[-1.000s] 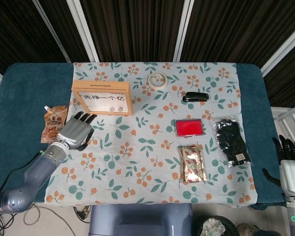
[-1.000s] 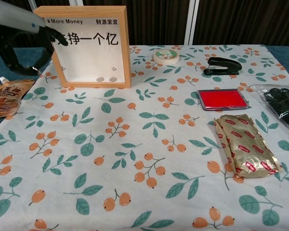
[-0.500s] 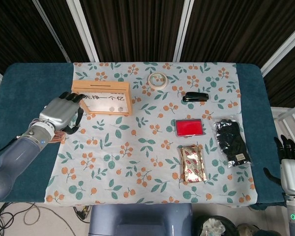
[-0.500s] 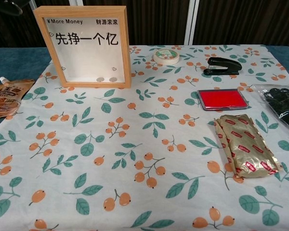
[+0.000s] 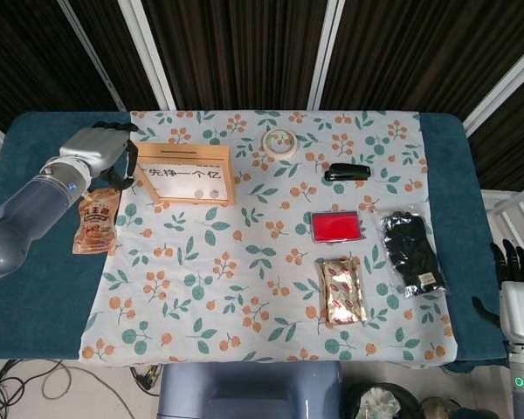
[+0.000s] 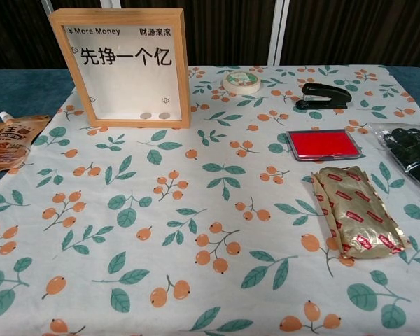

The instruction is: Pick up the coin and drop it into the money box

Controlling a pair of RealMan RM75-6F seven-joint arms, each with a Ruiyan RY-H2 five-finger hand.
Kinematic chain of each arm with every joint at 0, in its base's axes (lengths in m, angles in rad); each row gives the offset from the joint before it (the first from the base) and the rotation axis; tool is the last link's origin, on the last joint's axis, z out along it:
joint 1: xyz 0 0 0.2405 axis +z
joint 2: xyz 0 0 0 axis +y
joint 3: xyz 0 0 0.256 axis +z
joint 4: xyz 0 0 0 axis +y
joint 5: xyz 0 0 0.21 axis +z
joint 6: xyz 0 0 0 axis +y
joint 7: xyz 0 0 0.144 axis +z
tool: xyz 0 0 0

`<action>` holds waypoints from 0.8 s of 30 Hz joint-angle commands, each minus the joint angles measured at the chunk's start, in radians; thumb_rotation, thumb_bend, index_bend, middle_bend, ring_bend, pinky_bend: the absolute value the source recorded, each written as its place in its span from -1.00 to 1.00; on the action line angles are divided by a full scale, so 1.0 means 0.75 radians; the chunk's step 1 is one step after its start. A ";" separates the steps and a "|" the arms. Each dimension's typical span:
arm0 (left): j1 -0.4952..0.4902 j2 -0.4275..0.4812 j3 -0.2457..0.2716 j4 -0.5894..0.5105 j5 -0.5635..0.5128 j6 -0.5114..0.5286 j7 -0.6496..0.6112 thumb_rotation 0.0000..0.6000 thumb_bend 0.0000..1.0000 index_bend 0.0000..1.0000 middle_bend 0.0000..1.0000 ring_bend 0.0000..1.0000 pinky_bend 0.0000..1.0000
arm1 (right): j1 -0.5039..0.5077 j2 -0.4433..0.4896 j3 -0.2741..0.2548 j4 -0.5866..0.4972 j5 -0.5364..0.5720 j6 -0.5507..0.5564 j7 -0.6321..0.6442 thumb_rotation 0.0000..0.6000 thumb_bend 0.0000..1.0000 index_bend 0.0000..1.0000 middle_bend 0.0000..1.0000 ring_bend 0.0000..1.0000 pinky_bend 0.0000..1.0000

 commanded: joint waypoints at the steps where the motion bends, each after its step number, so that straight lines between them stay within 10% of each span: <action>1: -0.102 -0.108 0.124 0.159 -0.059 -0.133 -0.092 1.00 0.20 0.41 -0.91 -1.00 -1.00 | 0.001 -0.007 0.002 0.008 0.006 -0.001 -0.010 1.00 -0.40 -1.00 -1.00 -1.00 -1.00; 13: -0.234 -0.361 0.366 0.530 0.065 -0.355 -0.434 1.00 0.28 0.46 -0.87 -1.00 -1.00 | 0.006 -0.028 0.014 0.055 0.045 -0.021 -0.025 1.00 -0.40 -1.00 -1.00 -1.00 -1.00; 24: -0.229 -0.513 0.387 0.734 0.291 -0.345 -0.705 1.00 0.34 0.50 -0.86 -1.00 -1.00 | 0.006 -0.036 0.025 0.082 0.070 -0.026 -0.028 1.00 -0.40 -1.00 -1.00 -1.00 -1.00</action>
